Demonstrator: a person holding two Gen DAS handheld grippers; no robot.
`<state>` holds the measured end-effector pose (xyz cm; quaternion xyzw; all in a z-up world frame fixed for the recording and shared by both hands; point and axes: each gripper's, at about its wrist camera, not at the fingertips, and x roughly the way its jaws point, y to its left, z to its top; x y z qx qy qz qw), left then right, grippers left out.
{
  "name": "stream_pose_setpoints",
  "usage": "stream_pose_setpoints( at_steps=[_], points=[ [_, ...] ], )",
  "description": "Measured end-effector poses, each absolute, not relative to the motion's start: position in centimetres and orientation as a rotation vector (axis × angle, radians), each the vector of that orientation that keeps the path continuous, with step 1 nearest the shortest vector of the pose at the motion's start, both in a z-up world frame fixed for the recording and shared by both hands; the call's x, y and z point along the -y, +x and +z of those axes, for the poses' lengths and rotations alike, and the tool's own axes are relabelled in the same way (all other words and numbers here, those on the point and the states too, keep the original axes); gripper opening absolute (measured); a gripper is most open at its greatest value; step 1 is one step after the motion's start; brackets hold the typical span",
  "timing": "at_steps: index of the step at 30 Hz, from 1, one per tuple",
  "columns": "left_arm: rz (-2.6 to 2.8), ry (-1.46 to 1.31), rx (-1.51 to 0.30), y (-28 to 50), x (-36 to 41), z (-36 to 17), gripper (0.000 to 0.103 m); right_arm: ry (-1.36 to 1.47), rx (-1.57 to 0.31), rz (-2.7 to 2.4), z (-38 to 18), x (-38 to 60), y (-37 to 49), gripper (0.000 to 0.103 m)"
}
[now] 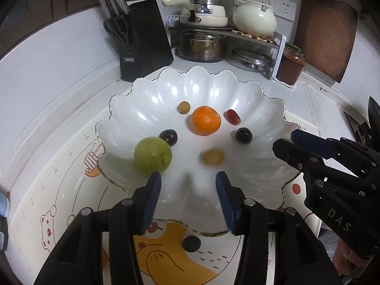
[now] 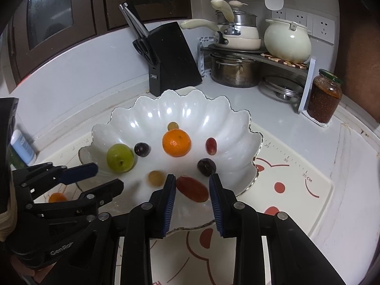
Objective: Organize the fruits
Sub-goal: 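Carry the tan fruit and red date into the bowl and open both tools, then withdraw both tools from the bowl toward the orange on the mat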
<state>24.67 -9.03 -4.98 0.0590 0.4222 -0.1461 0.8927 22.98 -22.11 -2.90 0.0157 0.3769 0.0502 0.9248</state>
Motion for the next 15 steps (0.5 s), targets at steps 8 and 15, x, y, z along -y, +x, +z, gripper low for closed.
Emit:
stream_pose_setpoints(
  at_steps=[8,15],
  points=[
    [-0.269,0.131,-0.847,23.4,7.6,-4.1,0.068,-0.007,-0.71,0.049,-1.3,21.2,21.6,0.07],
    [-0.211,0.147,-0.802,21.6,5.5,-2.6,0.084,0.0,-0.682,0.05,-0.2,19.8,20.2,0.07]
  ],
)
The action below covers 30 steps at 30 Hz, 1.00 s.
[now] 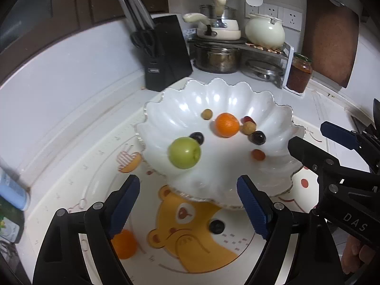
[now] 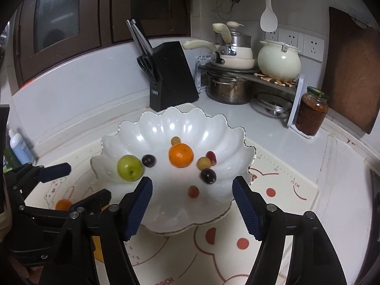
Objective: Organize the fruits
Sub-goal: 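Withdraw both tools from the bowl toward the orange on the mat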
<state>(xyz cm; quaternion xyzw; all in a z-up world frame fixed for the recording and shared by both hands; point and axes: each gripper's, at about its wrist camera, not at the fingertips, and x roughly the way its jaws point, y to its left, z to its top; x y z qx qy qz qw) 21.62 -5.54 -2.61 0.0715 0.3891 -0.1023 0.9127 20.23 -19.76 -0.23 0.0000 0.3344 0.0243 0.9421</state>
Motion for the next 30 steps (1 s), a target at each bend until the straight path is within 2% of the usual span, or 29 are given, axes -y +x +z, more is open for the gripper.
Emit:
stream_pose_setpoints(
  at_steps=[4,30],
  points=[
    [-0.182,0.15,-0.783,20.7,4.4,-2.2,0.088,0.012,-0.671,0.055,0.0,18.9,19.4,0.07],
    [-0.105,0.138,-0.739,16.0,0.1,-1.5,0.092,0.03,-0.65,0.043,0.0,15.9,15.6,0.07]
  ],
)
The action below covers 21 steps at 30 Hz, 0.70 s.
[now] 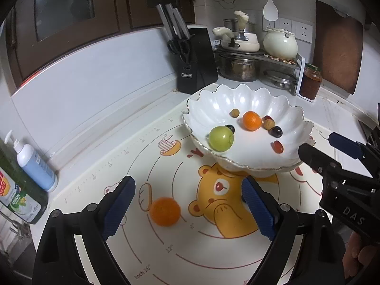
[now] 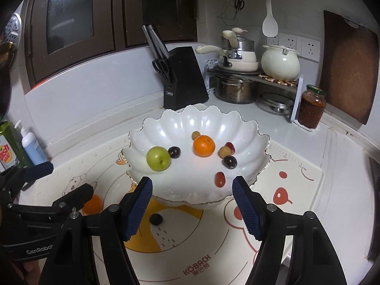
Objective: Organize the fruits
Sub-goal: 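Withdraw both tools from the bowl toward the orange on the mat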
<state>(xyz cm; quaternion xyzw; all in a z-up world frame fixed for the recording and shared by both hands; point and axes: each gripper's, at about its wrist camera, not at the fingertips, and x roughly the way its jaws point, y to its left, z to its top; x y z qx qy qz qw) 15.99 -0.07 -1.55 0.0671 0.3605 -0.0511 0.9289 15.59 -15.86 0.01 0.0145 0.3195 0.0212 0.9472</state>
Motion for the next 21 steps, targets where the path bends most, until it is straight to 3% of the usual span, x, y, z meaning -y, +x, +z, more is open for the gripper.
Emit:
stream_pose_setpoints(
  at_steps=[21],
  points=[
    [-0.011,0.126,-0.824,15.4,-3.7,-6.4,0.094,-0.032,-0.72,0.054,-4.8,12.3,15.1,0.075]
  ],
)
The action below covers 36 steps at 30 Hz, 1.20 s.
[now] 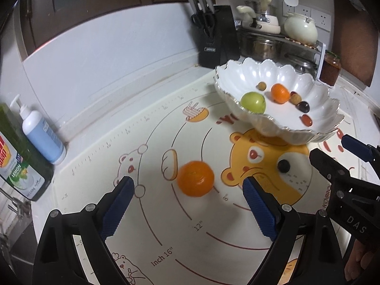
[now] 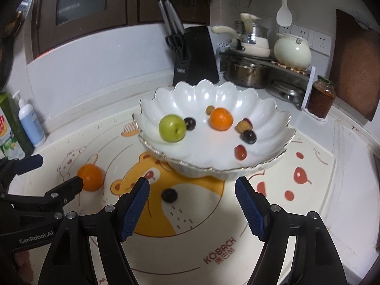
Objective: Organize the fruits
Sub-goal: 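Withdraw both tools from the bowl toward the orange on the mat, then grasp the orange with the left tool while the right tool grasps a dark plum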
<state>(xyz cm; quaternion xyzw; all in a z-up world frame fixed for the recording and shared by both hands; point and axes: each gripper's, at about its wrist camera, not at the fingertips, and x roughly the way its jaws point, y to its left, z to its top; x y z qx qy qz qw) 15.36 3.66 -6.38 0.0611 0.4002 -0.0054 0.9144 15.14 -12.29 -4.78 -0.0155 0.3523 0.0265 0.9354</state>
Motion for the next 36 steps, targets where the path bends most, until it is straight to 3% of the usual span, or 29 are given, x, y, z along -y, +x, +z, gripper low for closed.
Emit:
stream_pose_setpoints(
  at_steps=[23,36],
  points=[
    [-0.01,0.09,-0.878,18.4,-5.3,-9.7,0.093,-0.077,-0.832,0.064,-9.4,10.2,18.0,0.075],
    [-0.039,0.075,-0.908,19.5,-5.4,-10.6,0.083,-0.076,-0.895,0.082,-10.3,9.9,19.2,0.054]
  ],
)
